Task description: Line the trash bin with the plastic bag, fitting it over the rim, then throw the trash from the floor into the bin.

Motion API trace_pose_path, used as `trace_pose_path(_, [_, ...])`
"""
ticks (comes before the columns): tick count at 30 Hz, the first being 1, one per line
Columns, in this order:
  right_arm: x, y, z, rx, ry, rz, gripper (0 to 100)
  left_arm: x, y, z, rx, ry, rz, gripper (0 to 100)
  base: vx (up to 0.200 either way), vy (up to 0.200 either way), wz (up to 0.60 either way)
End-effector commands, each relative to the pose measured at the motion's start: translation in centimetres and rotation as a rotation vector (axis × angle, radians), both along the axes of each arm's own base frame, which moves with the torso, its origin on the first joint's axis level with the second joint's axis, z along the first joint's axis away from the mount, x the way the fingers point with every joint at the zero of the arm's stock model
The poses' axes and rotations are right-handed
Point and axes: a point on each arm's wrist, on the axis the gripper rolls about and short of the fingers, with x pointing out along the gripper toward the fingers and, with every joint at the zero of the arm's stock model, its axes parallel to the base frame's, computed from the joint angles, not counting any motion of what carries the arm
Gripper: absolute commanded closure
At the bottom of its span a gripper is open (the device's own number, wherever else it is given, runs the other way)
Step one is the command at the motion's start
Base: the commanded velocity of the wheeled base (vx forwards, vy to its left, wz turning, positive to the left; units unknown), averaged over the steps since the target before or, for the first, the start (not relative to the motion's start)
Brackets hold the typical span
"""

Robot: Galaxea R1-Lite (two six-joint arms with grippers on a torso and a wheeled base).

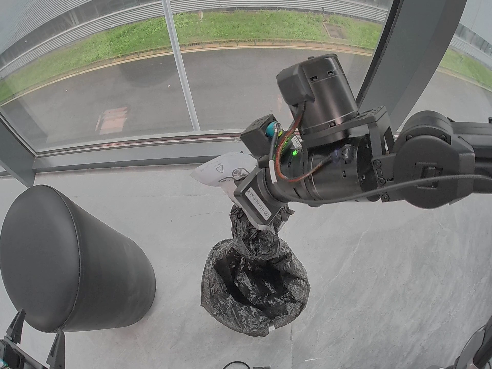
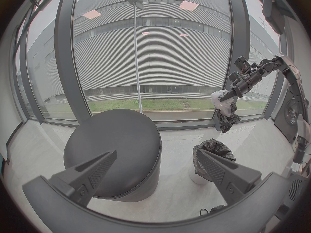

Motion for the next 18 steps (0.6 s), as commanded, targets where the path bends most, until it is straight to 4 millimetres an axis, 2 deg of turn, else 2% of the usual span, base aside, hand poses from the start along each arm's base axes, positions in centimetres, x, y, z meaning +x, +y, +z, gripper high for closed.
trace_pose_path(1, [-0.8,0.4,-0.9,-0.025,0.023,0.025,100,0.0,0.0,-0.4,-0.003,0.002,0.001,0,0.000,0.000,0.00])
trace_pose_path(11, [-0.8,0.8,-2.7,0.011,0.109,-0.009,100,0.0,0.0,-0.4,-0.002,-0.012,-0.002,0,0.000,0.000,0.00])
trace_pose_path(15, [-0.6,1.4,-4.5,0.024,0.118,-0.003,100,0.0,0.0,-0.4,-0.002,-0.012,-0.002,0,0.000,0.000,0.00])
trace_pose_path(16, [-0.4,1.8,-5.8,0.024,0.117,-0.002,100,0.0,0.0,-0.4,-0.002,-0.012,-0.002,0,0.000,0.000,0.00])
trace_pose_path(18, [-0.2,2.1,-7.1,0.021,0.116,-0.005,100,0.0,0.0,-0.4,-0.003,-0.012,-0.002,0,0.000,0.000,0.00])
